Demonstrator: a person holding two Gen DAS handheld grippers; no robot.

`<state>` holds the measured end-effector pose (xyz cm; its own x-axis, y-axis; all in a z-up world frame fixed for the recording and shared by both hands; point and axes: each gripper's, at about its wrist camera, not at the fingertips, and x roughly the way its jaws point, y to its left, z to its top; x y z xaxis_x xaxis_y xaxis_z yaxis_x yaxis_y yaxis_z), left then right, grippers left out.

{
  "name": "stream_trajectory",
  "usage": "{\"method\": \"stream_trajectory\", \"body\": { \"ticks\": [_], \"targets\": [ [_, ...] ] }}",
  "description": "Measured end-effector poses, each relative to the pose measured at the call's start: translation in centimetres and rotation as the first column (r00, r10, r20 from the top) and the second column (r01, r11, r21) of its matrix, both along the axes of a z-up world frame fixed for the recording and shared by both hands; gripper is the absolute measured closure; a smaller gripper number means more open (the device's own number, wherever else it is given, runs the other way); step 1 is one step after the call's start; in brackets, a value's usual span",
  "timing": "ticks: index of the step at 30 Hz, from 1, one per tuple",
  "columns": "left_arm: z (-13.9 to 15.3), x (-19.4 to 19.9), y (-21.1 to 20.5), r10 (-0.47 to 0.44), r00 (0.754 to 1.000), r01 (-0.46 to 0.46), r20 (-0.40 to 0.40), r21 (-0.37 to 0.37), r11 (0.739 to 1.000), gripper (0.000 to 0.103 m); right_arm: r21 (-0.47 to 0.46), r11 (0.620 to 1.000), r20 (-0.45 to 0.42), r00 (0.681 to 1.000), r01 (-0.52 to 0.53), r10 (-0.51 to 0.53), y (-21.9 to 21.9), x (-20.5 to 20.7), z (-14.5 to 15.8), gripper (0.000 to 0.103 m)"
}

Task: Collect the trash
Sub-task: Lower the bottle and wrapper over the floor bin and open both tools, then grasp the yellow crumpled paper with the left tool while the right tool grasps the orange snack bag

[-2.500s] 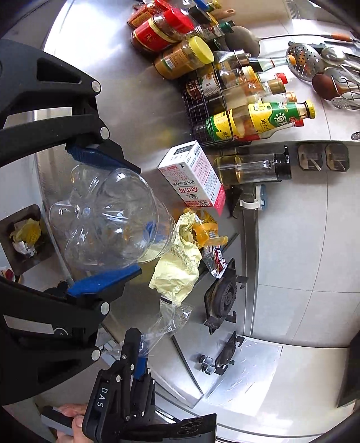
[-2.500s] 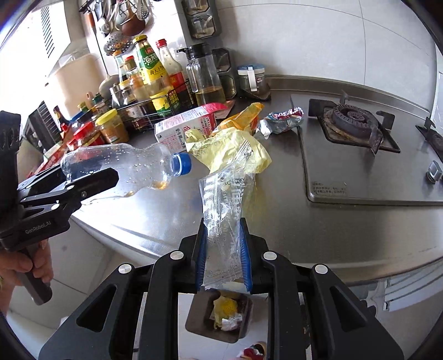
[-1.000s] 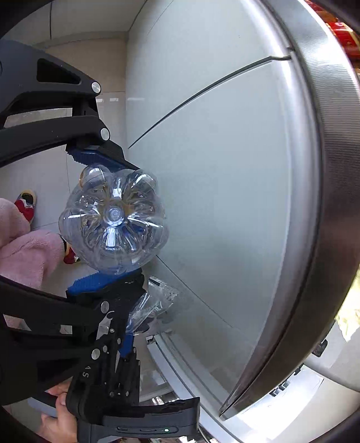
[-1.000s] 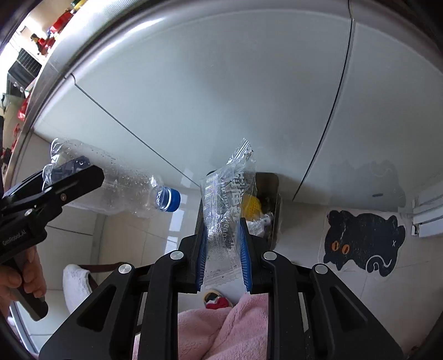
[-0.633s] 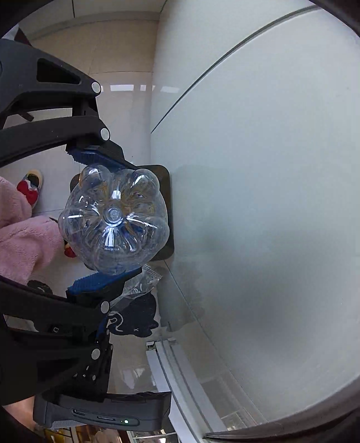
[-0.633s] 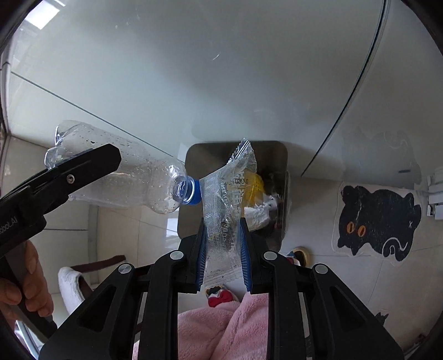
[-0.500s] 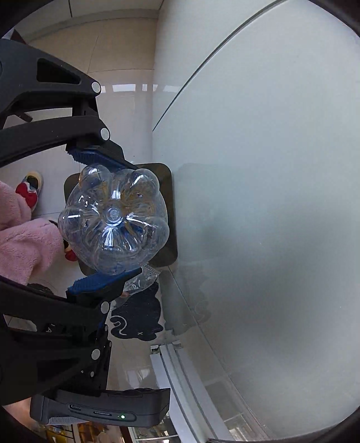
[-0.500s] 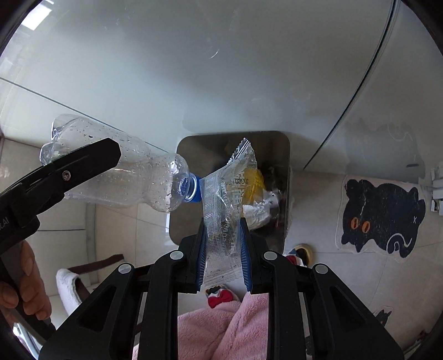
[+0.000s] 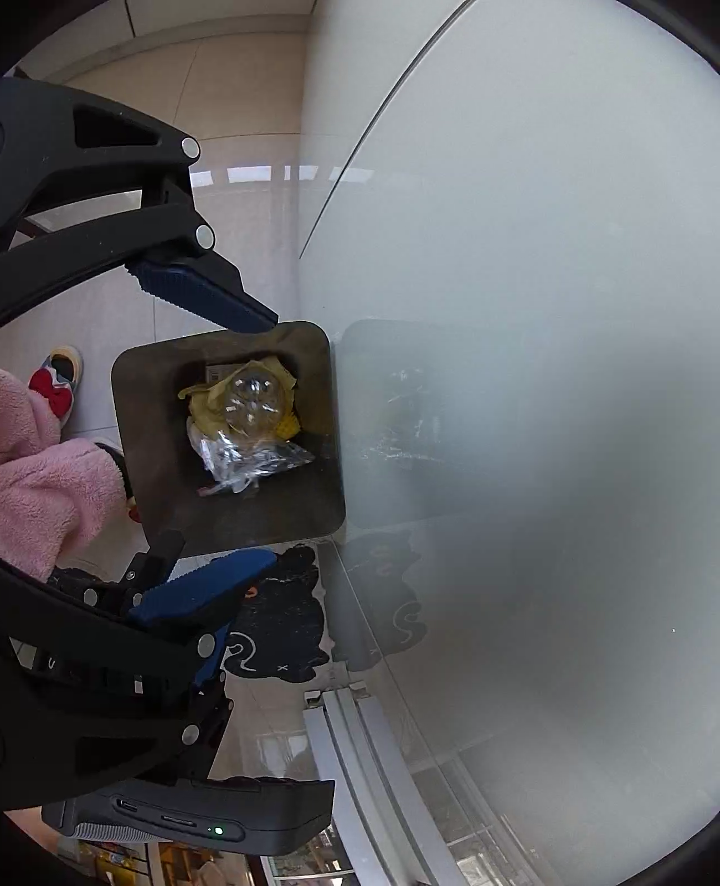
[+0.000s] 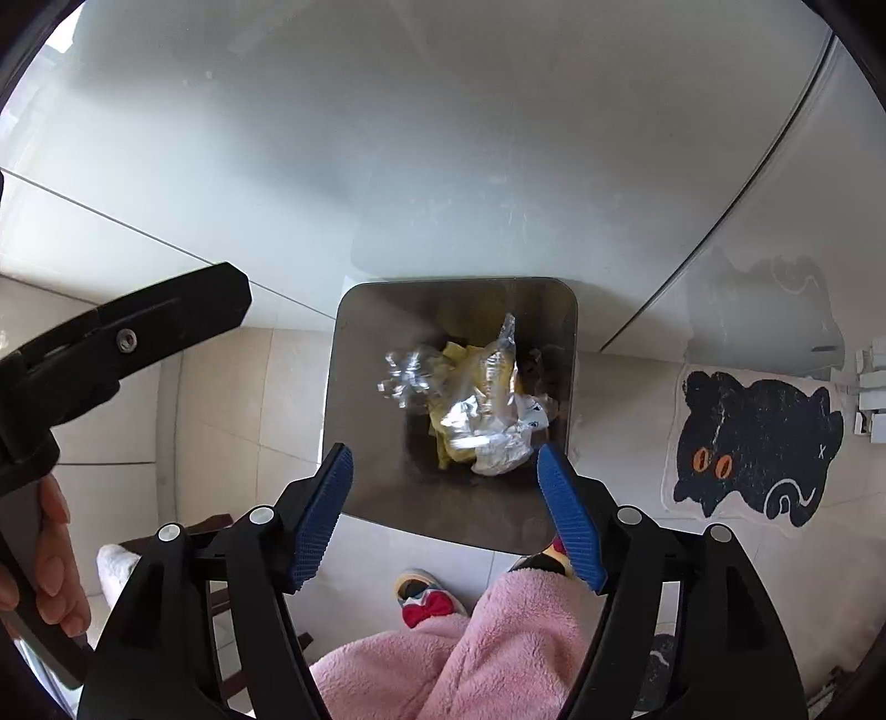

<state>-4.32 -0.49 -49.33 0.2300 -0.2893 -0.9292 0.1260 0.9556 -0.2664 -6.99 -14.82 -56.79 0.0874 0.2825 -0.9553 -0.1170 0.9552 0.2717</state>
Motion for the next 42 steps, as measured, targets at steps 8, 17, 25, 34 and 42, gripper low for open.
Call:
{"method": "stream_trajectory", "body": {
  "ticks": [8,17,25,34,42],
  "targets": [
    [4.2,-0.4,1.1,0.027,0.999,-0.027,0.037,-0.003,1.0,0.027,-0.001,1.0,0.035,0.999,0.009,-0.009,0.2,-0.3,4.9,0.032],
    [15.8,-3.7,2.5,0.038,0.982,-0.042,0.183,0.017,0.999,0.016,-0.006,1.0,0.159,0.987,-0.012,0.013,0.1,-4.0,16.2,0.02],
    [26.0,-5.6,3.4,0.052,0.938,-0.049,0.343,-0.017,0.999,0.01,0.031,0.999,0.379,0.924,0.038,-0.047,-2.7,-6.0,28.0,0.007],
    [32.1,-3.4,1.5,0.022,0.893,-0.014,0.449,-0.022,1.0,0.009,0.114,0.985,0.542,0.824,0.126,-0.168,-7.1,-1.4,37.0,0.003],
    [34.9,0.9,-2.1,-0.02,0.856,0.038,0.517,-0.025,0.999,0.009,0.172,0.973,0.571,0.789,0.152,-0.225,-9.6,4.9,39.9,0.003]
  ]
}}
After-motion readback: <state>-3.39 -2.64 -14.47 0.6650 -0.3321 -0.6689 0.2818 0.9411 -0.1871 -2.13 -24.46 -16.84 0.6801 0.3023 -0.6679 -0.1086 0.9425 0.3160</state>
